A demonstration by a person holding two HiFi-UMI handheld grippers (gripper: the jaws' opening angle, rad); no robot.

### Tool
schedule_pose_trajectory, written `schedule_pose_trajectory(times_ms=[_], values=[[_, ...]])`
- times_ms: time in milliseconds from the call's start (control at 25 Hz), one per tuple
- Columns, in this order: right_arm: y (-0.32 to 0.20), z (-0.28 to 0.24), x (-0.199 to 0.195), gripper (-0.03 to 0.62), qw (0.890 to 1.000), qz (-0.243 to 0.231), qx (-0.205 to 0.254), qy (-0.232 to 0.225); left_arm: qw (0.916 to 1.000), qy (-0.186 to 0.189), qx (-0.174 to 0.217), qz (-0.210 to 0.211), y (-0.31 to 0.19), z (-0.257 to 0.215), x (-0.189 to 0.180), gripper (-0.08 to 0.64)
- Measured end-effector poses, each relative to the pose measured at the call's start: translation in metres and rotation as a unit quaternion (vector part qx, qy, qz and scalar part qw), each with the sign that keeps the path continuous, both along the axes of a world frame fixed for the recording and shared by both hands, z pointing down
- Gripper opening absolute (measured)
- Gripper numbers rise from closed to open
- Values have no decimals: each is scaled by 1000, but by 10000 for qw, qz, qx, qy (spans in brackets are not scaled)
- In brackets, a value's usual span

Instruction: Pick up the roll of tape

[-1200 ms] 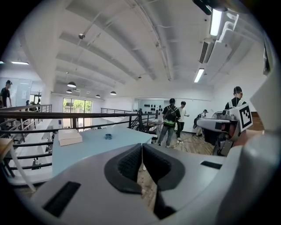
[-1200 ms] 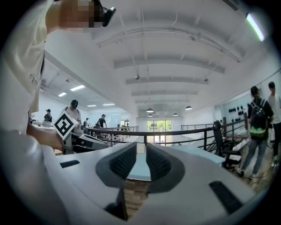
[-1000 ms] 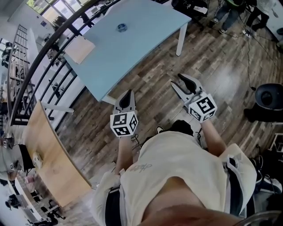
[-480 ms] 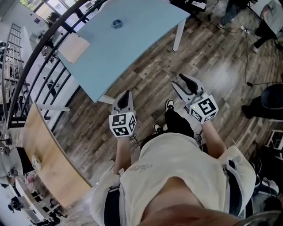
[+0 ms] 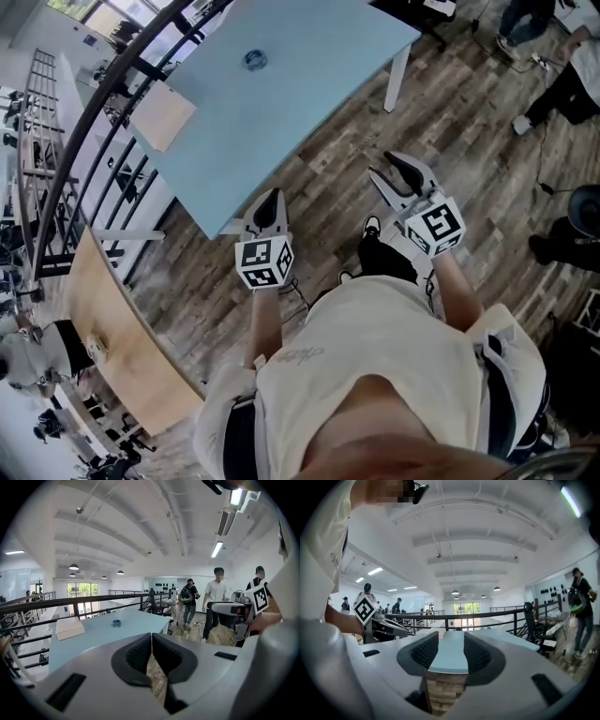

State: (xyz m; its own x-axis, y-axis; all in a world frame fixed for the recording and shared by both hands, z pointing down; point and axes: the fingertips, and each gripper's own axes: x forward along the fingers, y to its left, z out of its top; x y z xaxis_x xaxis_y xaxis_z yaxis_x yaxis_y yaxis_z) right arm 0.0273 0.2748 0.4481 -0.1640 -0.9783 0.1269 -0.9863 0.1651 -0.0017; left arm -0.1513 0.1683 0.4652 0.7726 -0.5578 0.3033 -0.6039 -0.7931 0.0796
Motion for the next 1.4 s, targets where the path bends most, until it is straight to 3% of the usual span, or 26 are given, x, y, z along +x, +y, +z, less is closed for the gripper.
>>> schedule_pose_trajectory(times_ms=[320,560,920,1400], values=[[-56,-6,59,178,9995,-266,38,183,9998,-46,129,-129,-42,-17,64,21],[-84,-5,82,178,9987,-452,44,214,9989,-47,107,-459,-66,-15,73,21],[-121,9,93,178,9982,-589,-122,74,9978,-91,-213,-618,-92,8,80,21],[-199,-3,121,178,9988,-381,-234,201,9990,181,-88,-410,-197,-5,126,21]])
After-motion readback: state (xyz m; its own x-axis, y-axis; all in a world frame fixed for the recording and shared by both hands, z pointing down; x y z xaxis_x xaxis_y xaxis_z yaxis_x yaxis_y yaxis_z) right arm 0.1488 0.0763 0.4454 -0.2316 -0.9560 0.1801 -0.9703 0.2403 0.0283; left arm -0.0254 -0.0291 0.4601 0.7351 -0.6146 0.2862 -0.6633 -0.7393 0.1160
